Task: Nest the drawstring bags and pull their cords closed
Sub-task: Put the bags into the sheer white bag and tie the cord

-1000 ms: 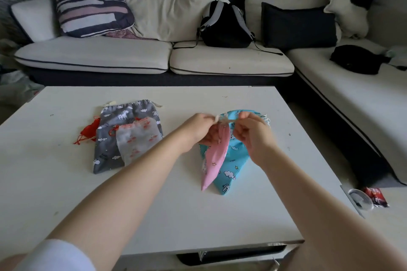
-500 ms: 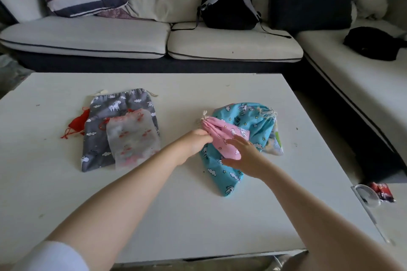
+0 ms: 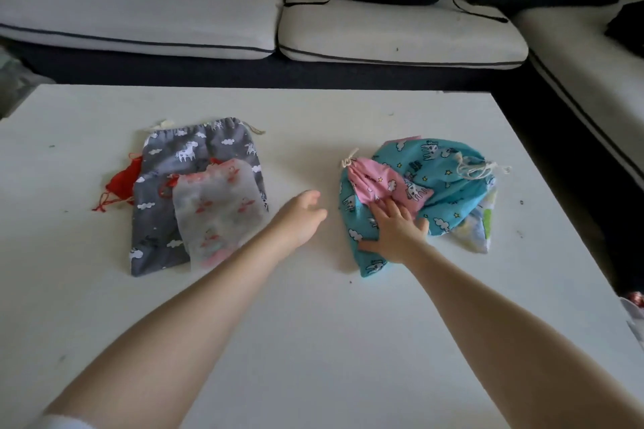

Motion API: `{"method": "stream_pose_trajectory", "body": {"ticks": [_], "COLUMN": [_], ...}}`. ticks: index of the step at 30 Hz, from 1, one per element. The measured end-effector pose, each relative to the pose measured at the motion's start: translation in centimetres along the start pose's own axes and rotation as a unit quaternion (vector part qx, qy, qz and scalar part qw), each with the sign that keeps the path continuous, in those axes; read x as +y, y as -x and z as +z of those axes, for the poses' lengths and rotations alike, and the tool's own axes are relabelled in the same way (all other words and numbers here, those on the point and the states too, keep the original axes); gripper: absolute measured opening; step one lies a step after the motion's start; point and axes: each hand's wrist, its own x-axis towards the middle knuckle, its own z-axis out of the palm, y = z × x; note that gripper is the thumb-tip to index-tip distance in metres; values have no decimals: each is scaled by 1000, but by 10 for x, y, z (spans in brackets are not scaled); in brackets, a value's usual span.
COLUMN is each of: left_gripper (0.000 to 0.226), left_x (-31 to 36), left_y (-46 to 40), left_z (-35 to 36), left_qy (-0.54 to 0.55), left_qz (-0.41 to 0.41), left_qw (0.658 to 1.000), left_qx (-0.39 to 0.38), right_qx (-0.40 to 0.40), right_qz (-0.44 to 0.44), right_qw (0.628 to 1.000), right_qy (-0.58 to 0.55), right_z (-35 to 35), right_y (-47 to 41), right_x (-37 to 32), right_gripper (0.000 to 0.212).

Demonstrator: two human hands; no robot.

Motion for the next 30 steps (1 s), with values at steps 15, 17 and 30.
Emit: {"method": "stream_pose_trajectory", "body": {"ticks": [15,17,30], "left_gripper": [62,65,14], "left_x": [-71,-75,-33], "left_y": [-35,-38,2], "left_z": [-125,-126,-106], "left_qy": [-1,44,246], "left_qz": [-238,-254,56], "left_qw": [920,914,967], "left_qx": [312,314,39], "right_qx": [66,50,-9], "right_qz": [-141,-139,36], "right_qw": [970,970,840], "right_qy": [-187,-191,-541], "right_z": [-33,-32,-60], "right_y": [-31,-29,-14], "right_x": [-105,-112,-130], "right_gripper": [17,17,45]}}
